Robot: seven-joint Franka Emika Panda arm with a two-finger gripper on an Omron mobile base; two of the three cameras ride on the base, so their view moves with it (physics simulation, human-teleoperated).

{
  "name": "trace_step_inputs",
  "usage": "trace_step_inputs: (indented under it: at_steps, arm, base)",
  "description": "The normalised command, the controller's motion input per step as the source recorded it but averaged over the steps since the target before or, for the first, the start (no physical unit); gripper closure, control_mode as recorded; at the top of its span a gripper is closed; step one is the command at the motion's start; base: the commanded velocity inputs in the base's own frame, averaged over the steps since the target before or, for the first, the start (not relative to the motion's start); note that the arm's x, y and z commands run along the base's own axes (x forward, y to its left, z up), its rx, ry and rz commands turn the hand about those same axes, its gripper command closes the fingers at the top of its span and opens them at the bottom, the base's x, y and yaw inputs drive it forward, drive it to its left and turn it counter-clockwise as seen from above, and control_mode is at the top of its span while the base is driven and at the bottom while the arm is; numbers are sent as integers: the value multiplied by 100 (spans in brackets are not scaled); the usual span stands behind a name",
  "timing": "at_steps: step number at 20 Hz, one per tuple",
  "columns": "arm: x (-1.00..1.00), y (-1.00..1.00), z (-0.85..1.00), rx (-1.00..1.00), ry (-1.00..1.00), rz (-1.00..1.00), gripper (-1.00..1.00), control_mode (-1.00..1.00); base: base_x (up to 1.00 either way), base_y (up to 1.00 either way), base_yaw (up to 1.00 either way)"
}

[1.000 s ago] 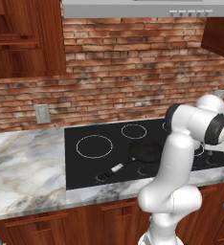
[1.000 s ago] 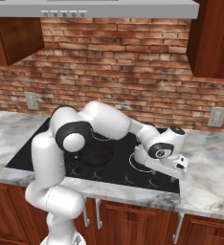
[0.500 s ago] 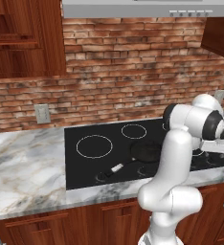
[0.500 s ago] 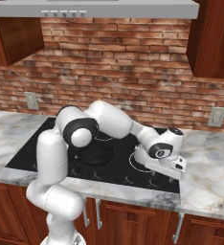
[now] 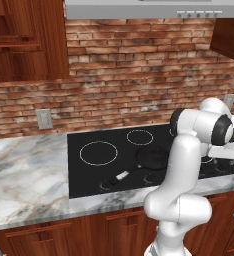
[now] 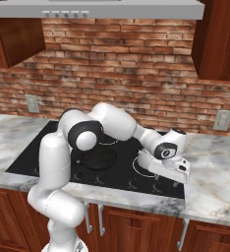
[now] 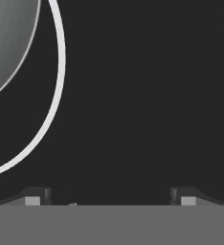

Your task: Pick the kettle from the counter and place it on a stove burner. Then turn the burner on.

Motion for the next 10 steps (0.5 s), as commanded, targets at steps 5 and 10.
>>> trace_step_inputs:
  at_steps: [5,10]
  arm:
    - [-23,0,20,0,-7,3,-100,-100]
    - [-11,0,8,0,-5,2,-100,-100]
  base:
    - [0,0,0]
    - [0,0,0]
